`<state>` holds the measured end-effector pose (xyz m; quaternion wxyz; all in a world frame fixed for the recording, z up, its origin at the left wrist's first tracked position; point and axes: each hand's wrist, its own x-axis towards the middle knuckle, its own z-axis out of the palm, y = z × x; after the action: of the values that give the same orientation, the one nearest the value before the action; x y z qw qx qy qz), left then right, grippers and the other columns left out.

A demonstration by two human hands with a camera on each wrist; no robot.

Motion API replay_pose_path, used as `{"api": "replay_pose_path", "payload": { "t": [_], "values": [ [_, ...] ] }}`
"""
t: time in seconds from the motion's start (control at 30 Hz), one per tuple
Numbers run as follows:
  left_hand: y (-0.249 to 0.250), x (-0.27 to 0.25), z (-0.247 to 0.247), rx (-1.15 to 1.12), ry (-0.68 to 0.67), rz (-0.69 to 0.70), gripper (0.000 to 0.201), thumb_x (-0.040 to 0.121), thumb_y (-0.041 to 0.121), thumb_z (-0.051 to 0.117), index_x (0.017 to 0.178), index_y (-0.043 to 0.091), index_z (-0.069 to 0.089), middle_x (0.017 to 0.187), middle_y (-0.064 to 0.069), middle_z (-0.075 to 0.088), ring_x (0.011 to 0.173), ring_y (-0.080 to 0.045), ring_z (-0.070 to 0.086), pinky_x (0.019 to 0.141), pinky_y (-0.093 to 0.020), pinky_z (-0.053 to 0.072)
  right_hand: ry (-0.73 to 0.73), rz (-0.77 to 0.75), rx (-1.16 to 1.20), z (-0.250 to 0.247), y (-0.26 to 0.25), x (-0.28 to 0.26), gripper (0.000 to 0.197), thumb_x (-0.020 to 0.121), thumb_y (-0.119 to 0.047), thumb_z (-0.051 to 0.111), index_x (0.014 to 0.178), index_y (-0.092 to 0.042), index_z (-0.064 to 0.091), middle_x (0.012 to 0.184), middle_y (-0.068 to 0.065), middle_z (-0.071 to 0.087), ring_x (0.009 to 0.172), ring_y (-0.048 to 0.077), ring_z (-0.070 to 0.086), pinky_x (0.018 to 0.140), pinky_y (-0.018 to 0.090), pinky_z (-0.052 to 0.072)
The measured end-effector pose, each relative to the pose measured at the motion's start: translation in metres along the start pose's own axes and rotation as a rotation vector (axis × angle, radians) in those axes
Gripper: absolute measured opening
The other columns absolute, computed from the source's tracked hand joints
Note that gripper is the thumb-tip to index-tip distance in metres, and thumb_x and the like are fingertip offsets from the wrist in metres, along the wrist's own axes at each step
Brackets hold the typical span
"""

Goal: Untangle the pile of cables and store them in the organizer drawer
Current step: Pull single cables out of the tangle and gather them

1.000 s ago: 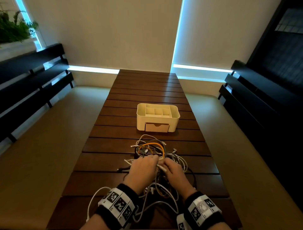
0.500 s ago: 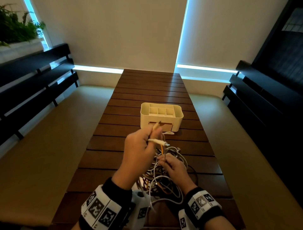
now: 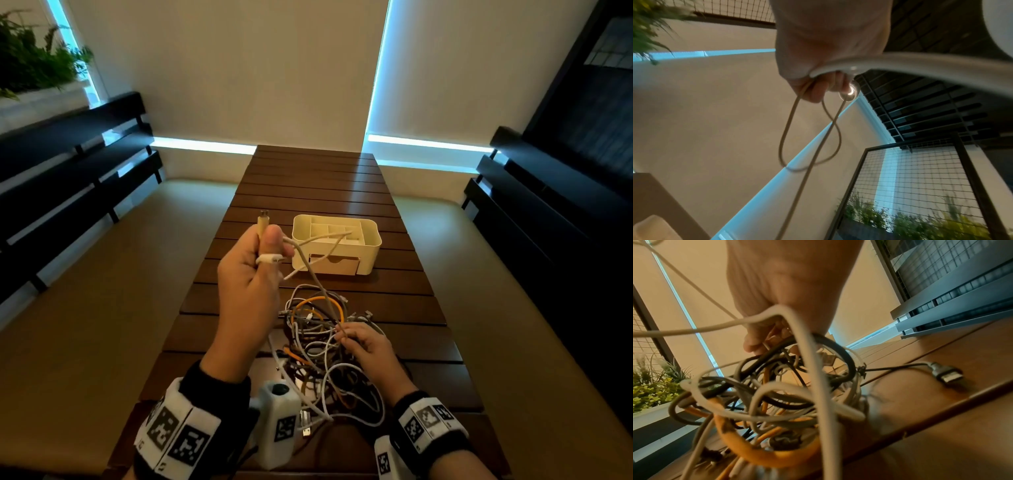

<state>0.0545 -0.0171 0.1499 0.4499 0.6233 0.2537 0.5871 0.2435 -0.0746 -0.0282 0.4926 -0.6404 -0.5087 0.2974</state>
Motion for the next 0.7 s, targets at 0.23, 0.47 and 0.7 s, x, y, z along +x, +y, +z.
{"api": "replay_pose_path", "payload": {
  "t": [0.23, 0.47, 0.7],
  "values": [
    [-0.037, 0.004, -0.022, 1.103, -0.096, -0.086, 0.053, 0.089, 0.012, 0.057, 0.139, 0.019, 0.043, 0.147, -0.003, 0.032, 0.066, -0.019, 0.054, 0.055, -0.031, 0.046, 0.052, -0.033, -0.133, -0.001, -0.006, -0.002, 0.015, 0.089, -0.010, 0.059, 0.098, -0.012, 0.070, 0.091, -0.012, 0.067, 0.096, 0.001, 0.059, 0.081, 0.008, 0.045],
    [-0.069, -0.046, 0.028, 1.160, -0.650, 0.011, 0.055, 0.088, 0.013, 0.052, 0.138, 0.032, 0.040, 0.155, 0.013, 0.020, 0.077, -0.011, 0.063, 0.058, -0.016, 0.044, 0.043, -0.047, -0.178, 0.005, -0.010, -0.003, 0.012, 0.092, -0.012, 0.054, 0.087, -0.009, 0.065, 0.077, -0.007, 0.063, 0.076, 0.003, 0.058, 0.064, 0.014, 0.042],
    [-0.110, -0.057, 0.048, 0.825, -0.690, -0.327, 0.047, 0.091, 0.047, 0.053, 0.134, 0.029, 0.047, 0.127, 0.003, 0.051, 0.113, -0.018, 0.053, 0.086, -0.031, 0.044, 0.038, -0.001, -0.098, 0.007, -0.009, -0.007, 0.032, 0.089, 0.001, 0.048, 0.086, -0.025, 0.067, 0.079, -0.004, 0.067, 0.073, 0.006, 0.060, 0.062, 0.020, 0.047]
  ]
}}
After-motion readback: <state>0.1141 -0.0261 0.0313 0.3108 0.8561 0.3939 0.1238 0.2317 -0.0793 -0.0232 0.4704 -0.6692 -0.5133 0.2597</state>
